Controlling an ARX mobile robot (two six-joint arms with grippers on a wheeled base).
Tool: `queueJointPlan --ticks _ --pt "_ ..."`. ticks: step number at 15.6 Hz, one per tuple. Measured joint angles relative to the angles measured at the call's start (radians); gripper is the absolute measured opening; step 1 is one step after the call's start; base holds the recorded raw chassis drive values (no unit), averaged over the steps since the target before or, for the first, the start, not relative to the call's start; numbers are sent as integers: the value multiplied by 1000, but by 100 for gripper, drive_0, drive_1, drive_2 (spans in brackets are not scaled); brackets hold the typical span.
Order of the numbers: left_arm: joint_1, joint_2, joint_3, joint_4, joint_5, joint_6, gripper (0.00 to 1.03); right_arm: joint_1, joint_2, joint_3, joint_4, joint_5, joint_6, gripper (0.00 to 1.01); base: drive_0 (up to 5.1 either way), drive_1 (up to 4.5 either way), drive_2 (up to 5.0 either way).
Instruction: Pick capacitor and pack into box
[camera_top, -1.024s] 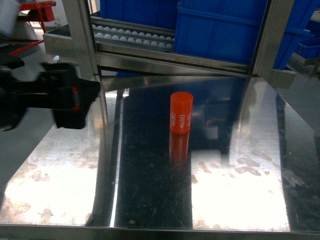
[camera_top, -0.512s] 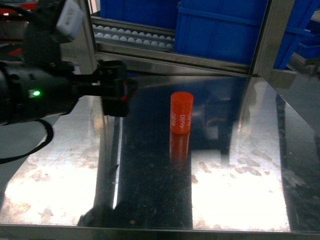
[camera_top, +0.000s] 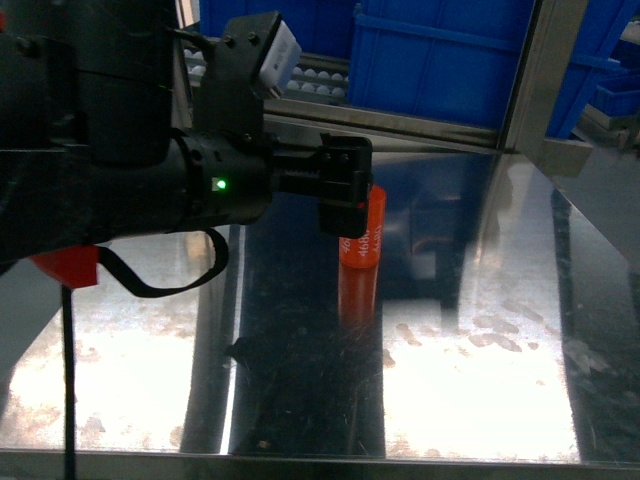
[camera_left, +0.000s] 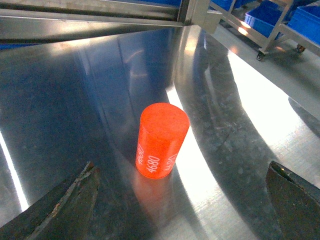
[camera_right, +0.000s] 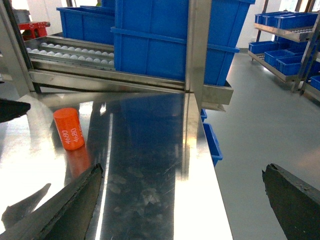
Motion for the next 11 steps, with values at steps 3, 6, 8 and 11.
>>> queueJointPlan --ticks 3,6,8,11 --pt "-11 114 125 -7 -18 -2 98 0 0 0 0 0 0 98 0 0 0" --pt "-35 341 365 -97 -43 24 98 0 0 0 0 0 0 98 0 0 0" --pt "-29 431 444 -145 -71 25 76 0 0 0 0 0 0 98 0 0 0" --pt "-25 431 453 -150 -67 23 49 0 0 0 0 0 0 98 0 0 0"
